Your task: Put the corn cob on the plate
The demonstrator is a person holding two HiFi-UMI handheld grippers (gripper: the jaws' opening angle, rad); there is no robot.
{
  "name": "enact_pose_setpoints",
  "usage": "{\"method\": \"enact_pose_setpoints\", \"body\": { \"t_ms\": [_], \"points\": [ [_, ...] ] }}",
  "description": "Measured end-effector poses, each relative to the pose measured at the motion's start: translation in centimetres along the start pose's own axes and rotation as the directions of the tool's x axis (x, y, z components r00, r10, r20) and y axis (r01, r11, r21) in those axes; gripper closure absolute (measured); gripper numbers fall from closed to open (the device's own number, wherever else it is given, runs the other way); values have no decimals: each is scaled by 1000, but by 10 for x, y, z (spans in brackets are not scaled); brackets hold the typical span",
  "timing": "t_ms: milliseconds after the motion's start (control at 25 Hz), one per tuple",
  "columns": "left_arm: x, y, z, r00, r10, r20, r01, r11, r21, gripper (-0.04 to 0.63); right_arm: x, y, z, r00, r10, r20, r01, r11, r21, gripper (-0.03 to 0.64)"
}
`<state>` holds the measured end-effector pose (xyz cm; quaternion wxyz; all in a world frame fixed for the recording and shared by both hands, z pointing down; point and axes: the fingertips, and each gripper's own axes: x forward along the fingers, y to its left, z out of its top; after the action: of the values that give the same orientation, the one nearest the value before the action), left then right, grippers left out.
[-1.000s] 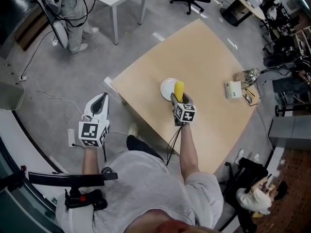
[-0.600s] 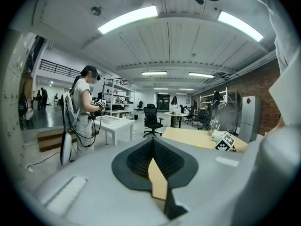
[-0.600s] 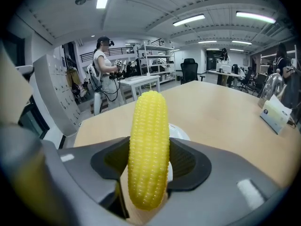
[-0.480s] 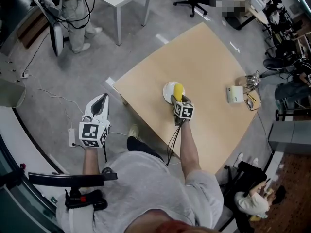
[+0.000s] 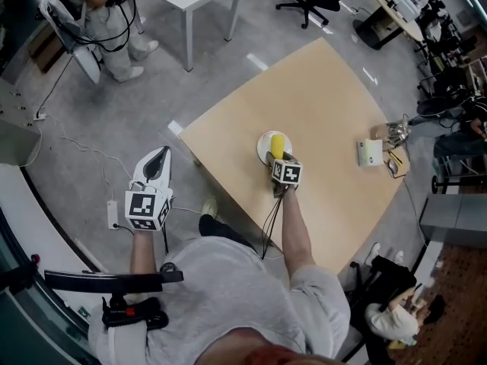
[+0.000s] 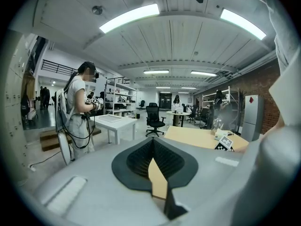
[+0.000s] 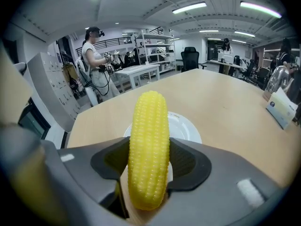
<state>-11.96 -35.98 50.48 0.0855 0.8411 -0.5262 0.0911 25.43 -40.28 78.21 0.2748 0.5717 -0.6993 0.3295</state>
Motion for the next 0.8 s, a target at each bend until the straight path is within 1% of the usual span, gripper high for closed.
{"method": "enact_pose_setpoints", "body": {
  "t_ms": [200,560,800],
  "points": [
    [15,19,-8,1000,0,-5,0,1000,-10,575,25,8,5,1000,3,-29,-4,1000,-16,365],
    [17,20,-6,1000,14,-12,-15,1000,-17,575,32,7,5,995,5,-102,-6,1000,-8,365],
    [19,19,-5,1000,17,-13,-18,1000,-17,575,37,7,6,993,5,-120,-5,1000,0,365]
  ]
}}
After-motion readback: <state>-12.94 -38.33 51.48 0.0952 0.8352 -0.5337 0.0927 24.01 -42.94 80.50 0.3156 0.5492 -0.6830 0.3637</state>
